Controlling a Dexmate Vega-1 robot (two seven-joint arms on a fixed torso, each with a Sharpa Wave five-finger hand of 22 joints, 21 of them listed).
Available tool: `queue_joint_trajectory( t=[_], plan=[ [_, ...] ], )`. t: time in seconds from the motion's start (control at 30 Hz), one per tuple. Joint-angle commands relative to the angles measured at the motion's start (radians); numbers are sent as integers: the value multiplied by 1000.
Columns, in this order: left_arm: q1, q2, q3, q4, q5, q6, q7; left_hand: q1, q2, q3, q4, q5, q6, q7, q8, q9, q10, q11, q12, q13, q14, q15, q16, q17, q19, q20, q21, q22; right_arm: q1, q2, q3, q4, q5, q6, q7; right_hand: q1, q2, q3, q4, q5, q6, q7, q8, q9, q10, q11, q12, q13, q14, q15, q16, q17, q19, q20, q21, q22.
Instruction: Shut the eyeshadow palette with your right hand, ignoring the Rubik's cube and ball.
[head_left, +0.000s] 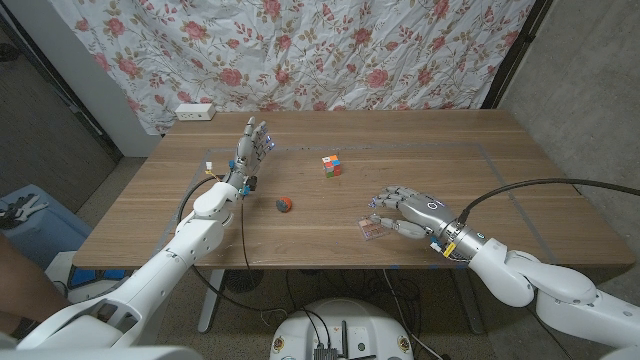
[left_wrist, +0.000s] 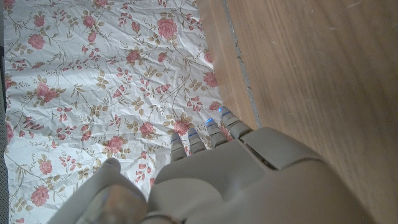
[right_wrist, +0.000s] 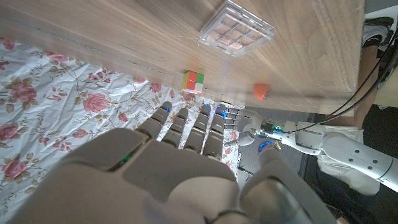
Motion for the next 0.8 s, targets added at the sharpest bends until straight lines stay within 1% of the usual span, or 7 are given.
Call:
queue_joint_trajectory(
  t=[0.03, 0.13, 0.17, 0.33, 0.43, 0.67, 0.8],
  plan=[
    [0, 0, 0, 0, 0, 0, -1, 6, 8, 10, -2, 4, -2, -7, 5, 4, 0, -8, 5, 4, 4, -23, 6, 5, 7, 0, 4, 4, 13, 14, -25, 48, -45, 57, -7, -30, 42, -3, 20, 3, -33, -1, -6, -1, -16, 1, 1, -6, -20, -15, -10, 5, -19, 1, -1, 6],
    [0, 0, 0, 0, 0, 0, -1, 6, 8, 10, -2, 4, -2, -7, 5, 4, 1, -9, 5, 4, 4, -23, 6, 5, 7, 0, 4, 4, 15, 17, -29, 57, -48, 61, -8, -45, 43, -7, 33, 4, -52, -3, -6, -1, -29, 0, 0, -10, -34, -11, -15, 7, -30, -1, -1, 6],
    [0, 0, 0, 0, 0, 0, -1, 6, 8, 10, -2, 4, -2, -7, 5, 4, 2, -11, 6, 4, 5, -23, 6, 5, 7, 0, 4, 4, 16, 19, -31, 63, -47, 68, -13, -58, 43, -11, 44, 6, -63, -3, -5, -2, -36, 2, 0, -12, -40, -10, -17, 8, -34, 1, 1, 7],
    [0, 0, 0, 0, 0, 0, -1, 6, 8, 10, -2, 4, -2, -7, 5, 4, -1, -10, 5, 4, 5, -22, 7, 5, 7, 1, 4, 4, 15, 25, -37, 77, -51, 75, -22, -88, 35, -30, 79, 12, -91, -12, -5, -1, -45, 5, 3, -16, -49, -5, -21, 9, -43, 5, 3, 8],
    [0, 0, 0, -1, 1, 0, 1, 6, 8, 10, -2, 4, -3, -7, 5, 4, 0, -9, 5, 4, 5, -23, 6, 5, 7, 1, 4, 4, 14, 29, -43, 83, -62, 69, -25, -96, 31, -40, 98, 15, -96, -11, -2, -1, -56, 9, 2, -17, -57, -6, -24, 9, -48, 3, 5, 9],
    [0, 0, 0, -1, 1, 0, 2, 6, 8, 10, -2, 4, -2, -7, 5, 4, 0, -7, 5, 4, 5, -23, 6, 5, 7, 0, 4, 4, 15, 38, -54, 105, -64, 78, -46, -99, 28, -51, 117, 19, -95, -14, 2, -2, -57, 10, 5, -19, -58, -6, -25, 10, -52, -1, 6, 9],
    [0, 0, 0, 0, 0, 0, -1, 6, 8, 10, -2, 4, -2, -7, 5, 4, 0, -7, 5, 4, 4, -24, 6, 5, 7, 1, 4, 4, 21, 43, -64, 118, -68, 88, -53, -102, 28, -60, 133, 22, -107, -17, 0, -2, -61, 10, 5, -20, -62, -4, -27, 10, -56, -3, 6, 9]
  ],
)
